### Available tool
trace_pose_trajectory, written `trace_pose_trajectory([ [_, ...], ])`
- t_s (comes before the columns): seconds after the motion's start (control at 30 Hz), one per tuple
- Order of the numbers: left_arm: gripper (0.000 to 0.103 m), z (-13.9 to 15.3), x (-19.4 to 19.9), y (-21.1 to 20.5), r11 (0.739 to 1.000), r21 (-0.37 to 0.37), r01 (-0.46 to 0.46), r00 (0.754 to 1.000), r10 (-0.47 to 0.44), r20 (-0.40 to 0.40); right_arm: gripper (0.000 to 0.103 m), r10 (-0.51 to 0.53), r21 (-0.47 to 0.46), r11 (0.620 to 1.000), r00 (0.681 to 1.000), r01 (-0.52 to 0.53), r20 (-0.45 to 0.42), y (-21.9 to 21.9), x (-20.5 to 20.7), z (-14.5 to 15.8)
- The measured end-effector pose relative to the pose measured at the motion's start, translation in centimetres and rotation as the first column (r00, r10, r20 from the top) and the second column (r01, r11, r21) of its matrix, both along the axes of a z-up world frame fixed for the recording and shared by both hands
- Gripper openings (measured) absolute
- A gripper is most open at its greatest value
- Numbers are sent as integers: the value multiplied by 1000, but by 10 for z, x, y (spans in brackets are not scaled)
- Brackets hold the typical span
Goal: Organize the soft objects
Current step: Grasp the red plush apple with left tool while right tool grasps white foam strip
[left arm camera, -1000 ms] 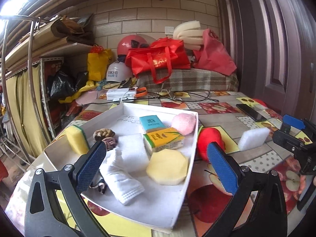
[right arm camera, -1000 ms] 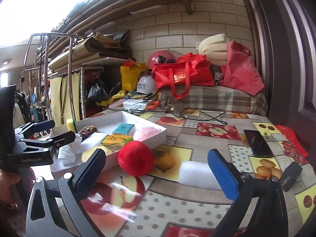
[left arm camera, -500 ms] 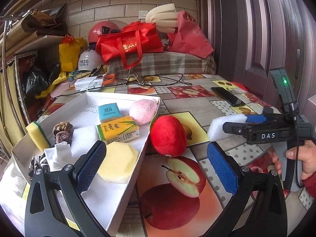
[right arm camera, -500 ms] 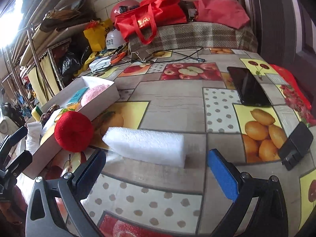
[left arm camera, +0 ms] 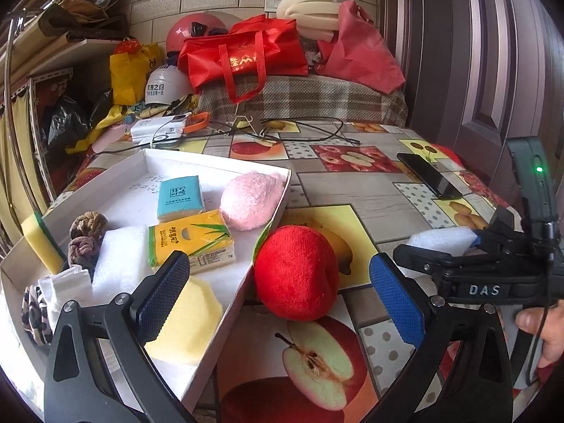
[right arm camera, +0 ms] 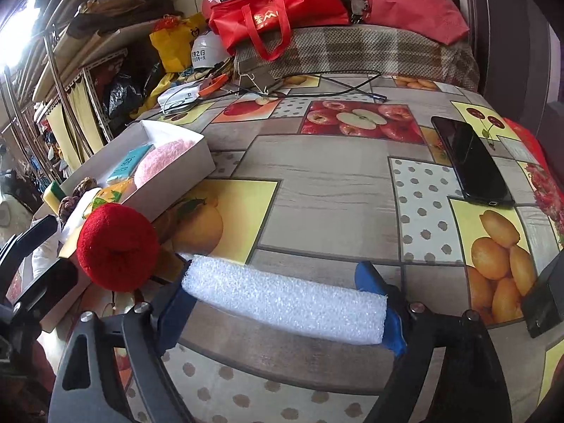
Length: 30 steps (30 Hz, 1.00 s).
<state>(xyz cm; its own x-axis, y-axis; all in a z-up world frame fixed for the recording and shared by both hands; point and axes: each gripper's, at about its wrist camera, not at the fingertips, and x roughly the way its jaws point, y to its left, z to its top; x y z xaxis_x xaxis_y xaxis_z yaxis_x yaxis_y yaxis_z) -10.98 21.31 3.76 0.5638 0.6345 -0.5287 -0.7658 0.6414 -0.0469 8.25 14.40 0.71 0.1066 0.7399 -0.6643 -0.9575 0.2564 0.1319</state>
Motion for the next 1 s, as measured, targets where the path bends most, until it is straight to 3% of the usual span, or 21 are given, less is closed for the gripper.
trace_pose_trajectory([
  [0.27, 101, -8, 40, -1, 999, 44, -27, 987, 34, -157, 87, -37, 55, 998, 993, 44, -112, -11, 20, 2],
  [0.37, 82, -11, 49, -5, 997, 70, -12, 978, 26, -208, 87, -37, 67, 997, 990, 46, -134, -12, 23, 2],
  [0.43, 58, -10, 48, -9, 996, 92, 5, 979, 14, -204, 87, -36, 68, 997, 990, 46, -134, -12, 22, 2],
  [0.5, 49, -6, 45, -16, 992, 121, 25, 984, -3, -177, 87, -36, 70, 996, 990, 46, -136, -12, 22, 2],
  [0.6, 48, -3, 42, -21, 988, 128, 82, 988, -63, -144, 87, -39, 72, 996, 989, 50, -143, -13, 23, 2],
  [0.77, 50, -6, 50, -16, 993, 95, 70, 982, -52, -184, 88, -40, 69, 996, 989, 51, -141, -12, 23, 1],
  [0.93, 62, -10, 57, -16, 993, 89, 81, 974, -60, -218, 88, -41, 67, 996, 989, 50, -141, -12, 23, 1],
  [1.0, 62, -11, 57, -14, 994, 76, 78, 973, -59, -221, 88, -41, 67, 996, 989, 51, -141, -12, 23, 1],
])
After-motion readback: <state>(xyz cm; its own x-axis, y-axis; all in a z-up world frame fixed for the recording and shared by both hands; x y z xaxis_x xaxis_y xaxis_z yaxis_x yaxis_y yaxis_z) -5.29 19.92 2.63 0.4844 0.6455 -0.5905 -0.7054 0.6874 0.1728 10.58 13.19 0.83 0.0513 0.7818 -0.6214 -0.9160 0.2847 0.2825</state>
